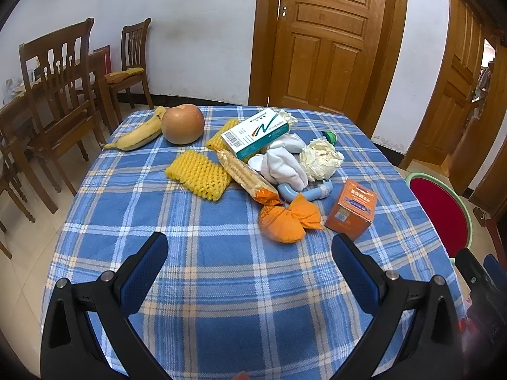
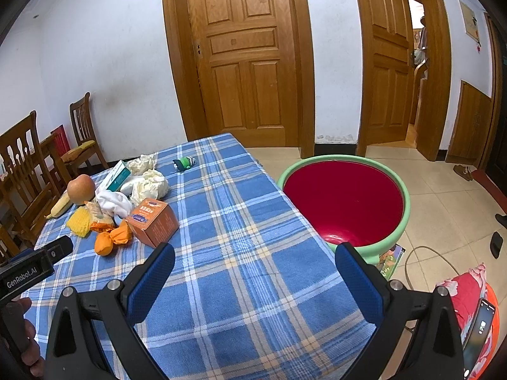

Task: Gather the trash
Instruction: 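Grasp the yellow foam net with the left tool while the right tool grasps the orange box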

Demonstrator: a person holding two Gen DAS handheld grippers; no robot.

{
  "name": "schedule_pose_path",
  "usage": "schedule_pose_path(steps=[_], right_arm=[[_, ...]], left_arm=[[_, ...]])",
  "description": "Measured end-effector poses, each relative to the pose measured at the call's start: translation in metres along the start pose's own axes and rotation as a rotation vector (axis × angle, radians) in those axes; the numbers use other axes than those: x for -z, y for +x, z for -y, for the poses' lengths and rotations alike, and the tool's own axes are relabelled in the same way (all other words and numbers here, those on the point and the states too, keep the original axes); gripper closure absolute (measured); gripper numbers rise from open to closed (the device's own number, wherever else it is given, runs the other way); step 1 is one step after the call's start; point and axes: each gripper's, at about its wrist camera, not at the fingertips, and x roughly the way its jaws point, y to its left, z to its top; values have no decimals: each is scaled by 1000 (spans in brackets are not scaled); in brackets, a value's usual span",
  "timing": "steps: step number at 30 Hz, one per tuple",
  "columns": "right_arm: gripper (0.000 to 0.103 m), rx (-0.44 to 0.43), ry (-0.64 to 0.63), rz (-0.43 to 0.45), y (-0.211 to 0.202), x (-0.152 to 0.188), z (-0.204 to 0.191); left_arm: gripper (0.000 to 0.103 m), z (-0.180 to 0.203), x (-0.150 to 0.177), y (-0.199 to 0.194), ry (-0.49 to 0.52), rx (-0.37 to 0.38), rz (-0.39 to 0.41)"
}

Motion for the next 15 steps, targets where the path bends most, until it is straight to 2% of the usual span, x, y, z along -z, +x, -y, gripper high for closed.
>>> schedule_pose_path(steps=[15], right_arm=[[0,-53,-31,-25,25,-20,-20]], left_arm=[[2,-30,-30,27,-3,-78,-11]])
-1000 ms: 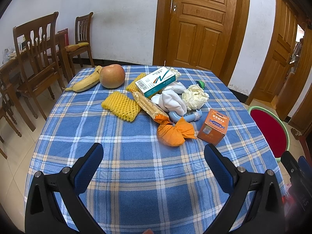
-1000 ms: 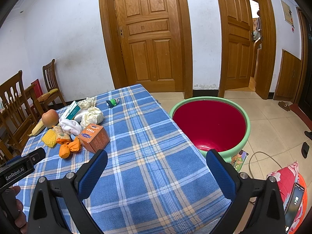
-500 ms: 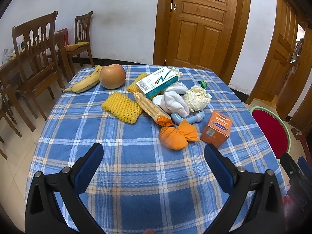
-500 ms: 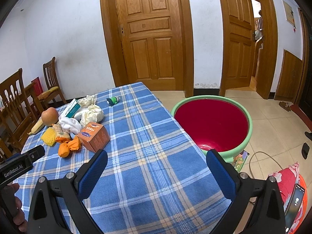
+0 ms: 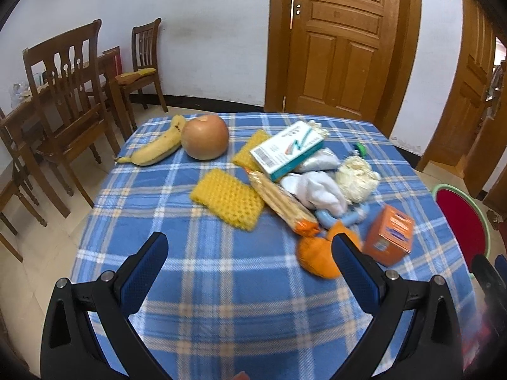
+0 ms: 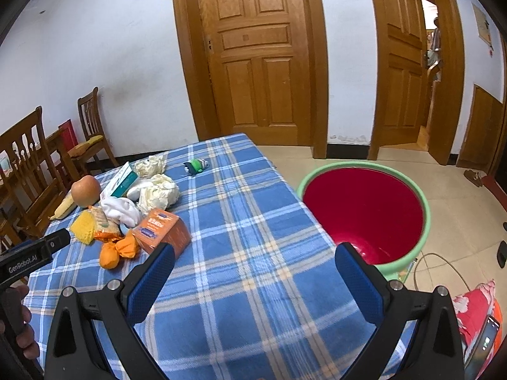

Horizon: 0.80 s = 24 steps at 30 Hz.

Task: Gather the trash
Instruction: 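Grasp the yellow foam net with the left tool while the right tool grasps the orange box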

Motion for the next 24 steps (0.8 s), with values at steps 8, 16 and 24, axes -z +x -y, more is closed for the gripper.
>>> schedule_pose_path(steps=[8,16,24], right_arm=[[0,-39,-14,-43,19,-5,-19],[0,-26,-29,-88,40,-9,-40],[0,-24,-42,-138,61,-11,-62]], left_arm=[[2,-16,-13,38,12,-64,-39],[2,-35,-24,77,21,-70,-92],[8,-42,-35,108,37,8,-157]])
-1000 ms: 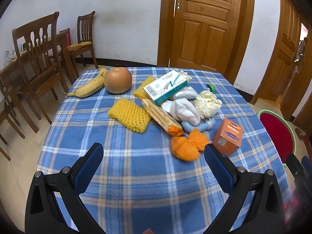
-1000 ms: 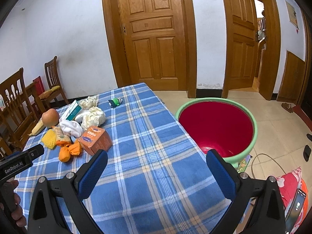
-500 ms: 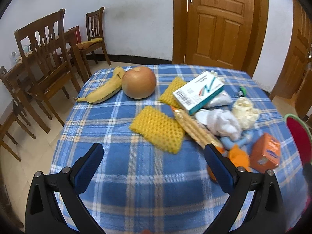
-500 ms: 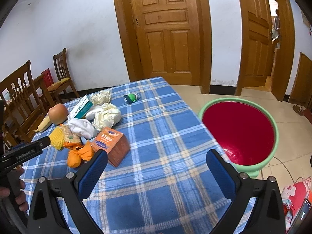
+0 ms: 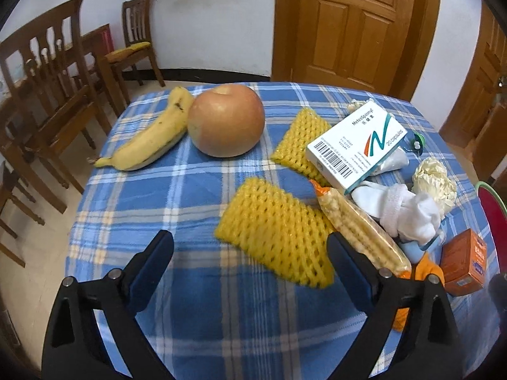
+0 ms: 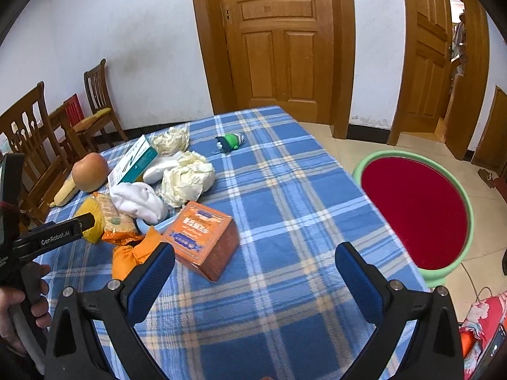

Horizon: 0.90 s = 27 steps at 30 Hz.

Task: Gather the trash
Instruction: 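Grasp the yellow foam net with the left tool while the right tool grasps the orange box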

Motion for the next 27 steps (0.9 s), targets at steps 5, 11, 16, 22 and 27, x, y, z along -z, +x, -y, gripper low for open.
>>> schedule_pose_path(steps=[5,11,16,22,27], right_arm=[[0,-4,-7,-21,13,-5,-8],[5,-24,-22,-27,24,-8,-15],[19,-81,-25,-24,24,-10,-17],[24,-127,-21,-38,21,-10,-20],[24,-149,-31,-64,27,-9,-23]], left_arm=[[23,3,0,11,9,61,-31],[54,1,0,9,-13,161,-31],[83,3,3,3,-44,238,-46],[91,-2,15,-20,-97,257,-10],[91,-5,23,-42,-132,252,30]])
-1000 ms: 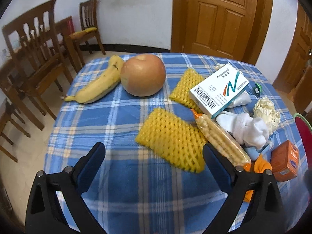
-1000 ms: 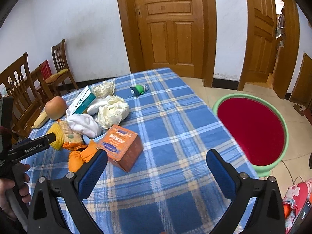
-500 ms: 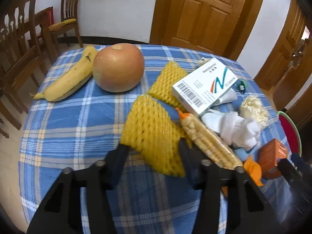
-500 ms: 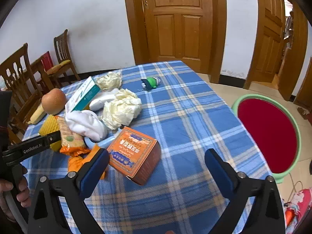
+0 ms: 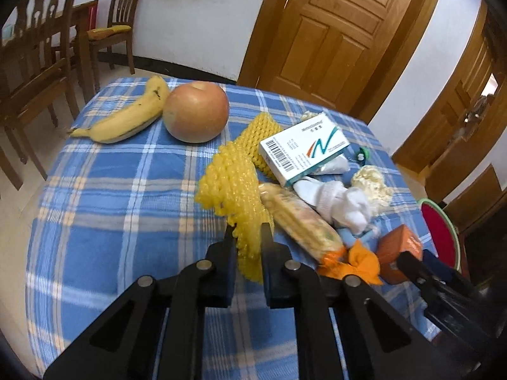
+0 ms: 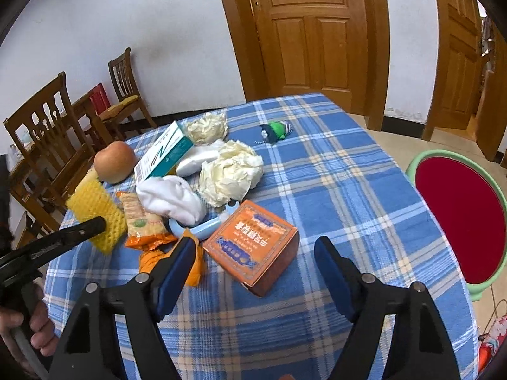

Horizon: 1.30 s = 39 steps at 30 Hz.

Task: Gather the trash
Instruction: 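Grasp the yellow foam net with the left tool while the right tool grasps the orange box, then carry both items over the red bucket and open both tools to drop them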

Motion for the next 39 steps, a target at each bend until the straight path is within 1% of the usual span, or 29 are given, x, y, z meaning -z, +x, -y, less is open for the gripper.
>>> schedule_pose_path(steps=[2,4,5,7,9,17,25,33,39], right_arm=[[24,-8,-1,-6,3,0,1],[30,-11,-4,-13,5,1,3],[38,-21,0,-21,7,2,5],[38,-38,13,-25,6,3,9],[43,-50,16,-21,1,4,12],[44,-60,28,41,-32,6,24],[44,-37,66,114,-70,6,53],[44,20,124,192,-100,1,101],[44,81,182,219,-108,-1,142]], left_arm=[[91,3,3,-8,-10,9,12],[91,6,6,-17,-15,17,26],[91,8,7,-22,-17,21,33],[91,11,8,-30,-16,29,45],[91,17,9,-36,-8,36,56],[91,46,10,-49,51,65,59],[91,94,9,-48,135,127,24],[91,155,7,-41,231,207,10],[91,206,10,-22,320,257,-25]])
